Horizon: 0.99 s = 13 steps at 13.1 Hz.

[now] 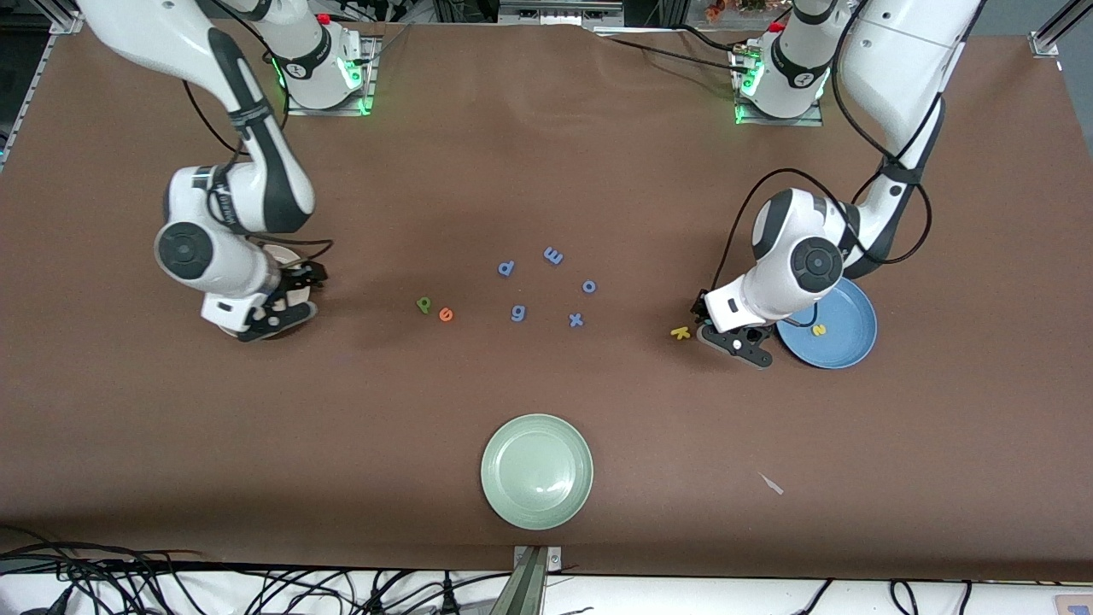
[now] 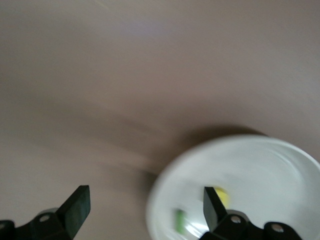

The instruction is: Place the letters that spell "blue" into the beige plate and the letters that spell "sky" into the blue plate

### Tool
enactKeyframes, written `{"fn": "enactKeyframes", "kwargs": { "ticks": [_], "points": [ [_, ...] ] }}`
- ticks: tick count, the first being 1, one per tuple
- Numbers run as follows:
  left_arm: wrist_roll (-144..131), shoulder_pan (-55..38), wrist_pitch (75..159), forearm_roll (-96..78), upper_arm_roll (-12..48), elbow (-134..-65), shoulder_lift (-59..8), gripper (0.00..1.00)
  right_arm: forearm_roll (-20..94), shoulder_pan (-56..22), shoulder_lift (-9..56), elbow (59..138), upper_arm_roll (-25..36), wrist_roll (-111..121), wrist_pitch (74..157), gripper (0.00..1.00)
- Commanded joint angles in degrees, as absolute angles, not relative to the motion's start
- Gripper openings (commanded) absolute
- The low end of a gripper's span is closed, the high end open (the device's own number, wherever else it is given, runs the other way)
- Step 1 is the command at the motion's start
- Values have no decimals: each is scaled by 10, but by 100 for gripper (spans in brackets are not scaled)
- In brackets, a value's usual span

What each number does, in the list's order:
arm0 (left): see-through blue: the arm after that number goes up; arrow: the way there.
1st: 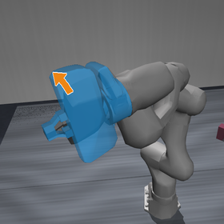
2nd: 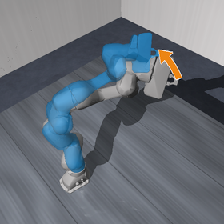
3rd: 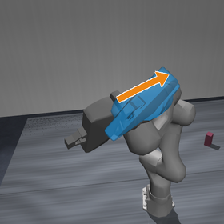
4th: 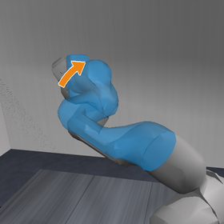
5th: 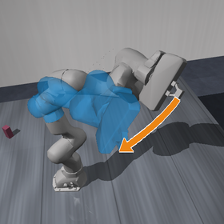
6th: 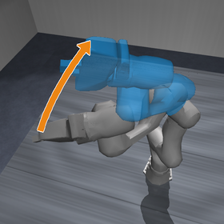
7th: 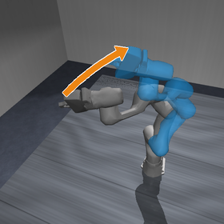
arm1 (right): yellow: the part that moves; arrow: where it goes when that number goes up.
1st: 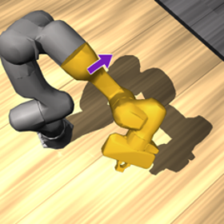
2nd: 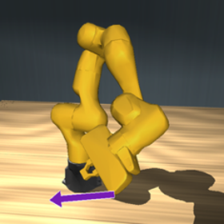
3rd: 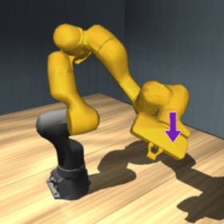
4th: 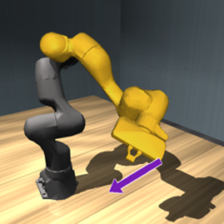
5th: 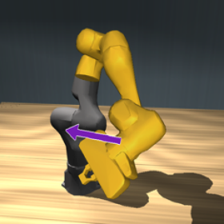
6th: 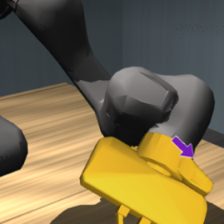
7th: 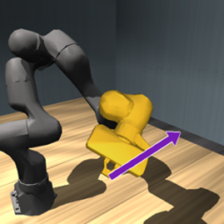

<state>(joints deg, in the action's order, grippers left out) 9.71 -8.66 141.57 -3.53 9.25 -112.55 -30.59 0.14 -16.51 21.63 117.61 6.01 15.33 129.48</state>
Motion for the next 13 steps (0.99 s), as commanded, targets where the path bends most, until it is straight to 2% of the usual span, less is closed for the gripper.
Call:
{"fn": "enactKeyframes", "kwargs": {
  "ticks": [1,4,8,13],
  "points": [
    [98,-95,1434,-47,87,-1109,-330,70,9,-166,244,1160,11,132,1331,100],
    [98,-95,1434,-45,87,-1112,-334,72,11,-175,267,1162,-25,79,1381,100],
    [100,-95,1434,-39,86,-1121,-339,74,11,-227,294,1162,-26,12,1429,100],
    [105,-93,1434,-37,84,-1134,-338,79,11,-242,315,1160,-26,11,1475,99]
  ]
}}
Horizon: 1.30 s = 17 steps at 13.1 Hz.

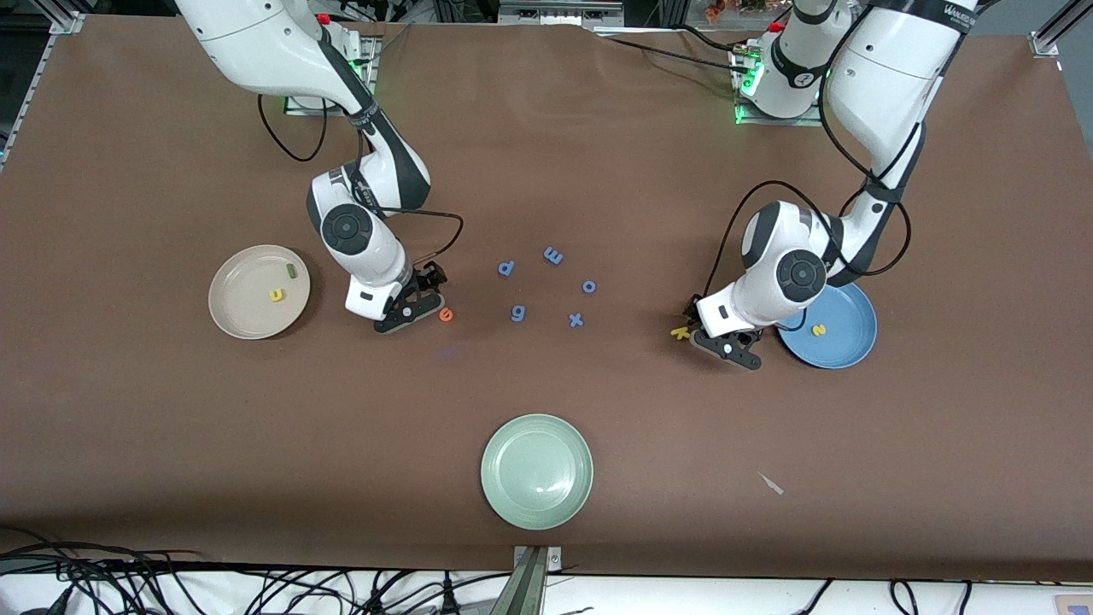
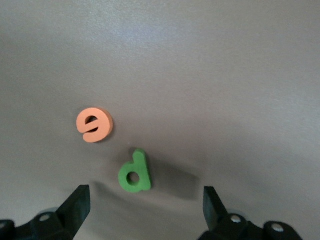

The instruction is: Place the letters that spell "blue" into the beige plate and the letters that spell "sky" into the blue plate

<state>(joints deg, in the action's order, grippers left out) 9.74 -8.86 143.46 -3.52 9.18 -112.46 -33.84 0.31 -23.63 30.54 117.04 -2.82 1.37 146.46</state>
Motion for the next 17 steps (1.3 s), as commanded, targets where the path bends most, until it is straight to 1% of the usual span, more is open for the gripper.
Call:
{"fn": "enactKeyframes", "kwargs": {
  "ticks": [1,2,3,4,5,6,7,8,9,10,12,13,14,15,16,17],
  "points": [
    [107,-93,1434,-37,83,-1139,-337,80,9,-243,316,1160,-26,11,1478,89],
    [110,-91,1434,-36,82,-1141,-334,81,9,-244,318,1160,-26,11,1478,77],
    [116,-91,1432,-28,79,-1142,-332,81,8,-248,318,1161,-26,11,1478,61],
    [117,-89,1432,-17,77,-1142,-333,81,9,-249,318,1161,-26,11,1478,36],
    [117,-89,1433,-15,76,-1142,-333,81,8,-249,320,1161,-26,11,1479,35],
    [117,-89,1432,-15,76,-1143,-333,81,8,-249,322,1161,-26,11,1483,29],
    [117,-89,1433,-15,76,-1143,-333,77,9,-249,321,1159,-26,12,1482,11],
    [117,-89,1433,-15,76,-1143,-334,71,9,-247,319,1158,-26,14,1479,0],
    [117,-89,1433,-15,76,-1143,-334,64,9,-245,313,1158,-25,16,1474,0],
    [117,-89,1433,-15,76,-1143,-334,57,8,-242,302,1152,-19,19,1451,0],
    [118,-89,1433,-15,76,-1143,-334,49,8,-241,270,1128,18,46,1355,0],
    [118,-89,1433,-15,76,-1143,-334,44,7,-241,253,1126,39,63,1323,0],
    [118,-89,1433,-15,76,-1143,-334,36,7,-241,243,1128,66,94,1308,0],
    [118,-89,1433,-15,76,-1143,-334,25,8,-240,233,1133,95,131,1293,0],
    [118,-89,1432,-15,76,-1143,-332,11,8,-240,223,1135,125,161,1268,0],
    [118,-85,1429,-12,76,-1143,-327,5,8,-240,222,1136,150,177,1241,0]
  ]
}}
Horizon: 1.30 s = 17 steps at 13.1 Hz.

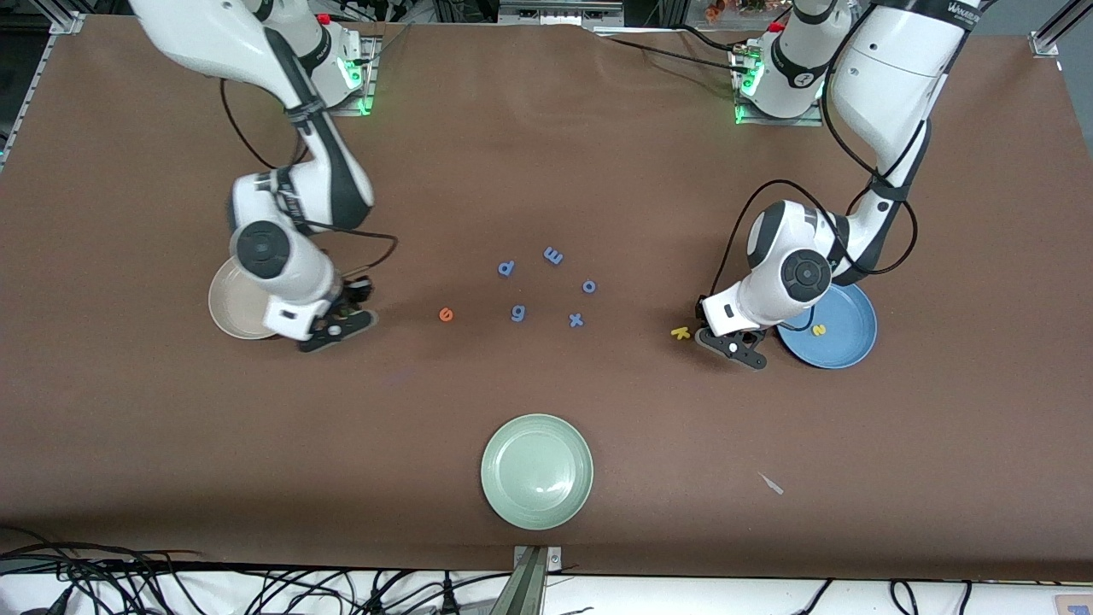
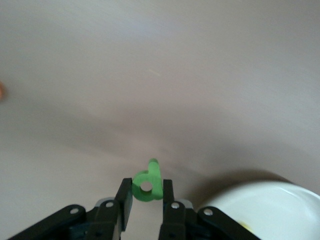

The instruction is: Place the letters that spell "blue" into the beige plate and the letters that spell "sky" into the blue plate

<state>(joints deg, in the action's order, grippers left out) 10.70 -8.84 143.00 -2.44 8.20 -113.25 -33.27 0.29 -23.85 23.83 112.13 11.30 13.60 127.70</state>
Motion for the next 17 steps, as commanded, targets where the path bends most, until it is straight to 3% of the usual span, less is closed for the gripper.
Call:
{"fn": "enactKeyframes", "kwargs": {
  "ticks": [1,5,6,7,9,11,13,17],
  "points": [
    [118,-79,1424,-11,76,-1143,-317,4,8,-240,222,1139,169,186,1225,0],
    [131,-11,1341,-11,79,-1151,-236,4,9,-222,250,1153,203,187,1224,4],
    [173,18,1326,-11,81,-1162,-215,4,11,-212,256,1153,203,186,1224,56],
    [219,45,1325,-11,81,-1174,-204,5,11,-210,256,1151,203,185,1223,100],
    [264,86,1327,-12,81,-1197,-201,14,11,-217,248,1147,195,171,1223,100],
    [265,91,1339,-12,80,-1218,-205,52,28,-219,248,1137,161,144,1232,100],
    [255,88,1341,-13,81,-1216,-204,76,47,-222,250,1112,118,111,1235,100],
    [206,33,1396,-49,98,-1209,-220,77,47,-227,286,1081,47,65,1280,100]
  ]
}}
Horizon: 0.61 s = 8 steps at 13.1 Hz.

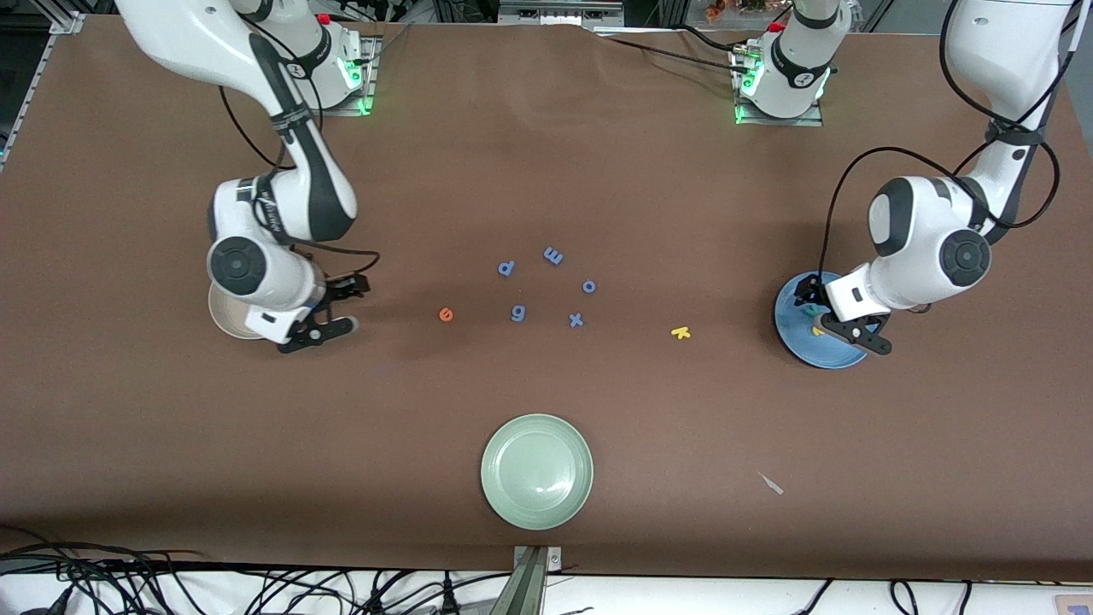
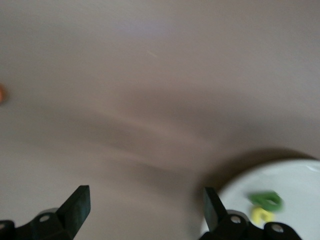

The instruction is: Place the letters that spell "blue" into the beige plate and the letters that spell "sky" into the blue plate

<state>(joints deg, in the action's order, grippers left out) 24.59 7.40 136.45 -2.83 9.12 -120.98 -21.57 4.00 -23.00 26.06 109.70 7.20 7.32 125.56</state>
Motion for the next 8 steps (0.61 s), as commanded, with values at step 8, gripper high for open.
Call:
{"fn": "enactKeyframes", "kwargs": {
  "ticks": [8],
  "points": [
    [68,-141,1480,-35,97,-1107,-341,80,46,-304,337,1081,24,-35,1433,100]
  ]
}}
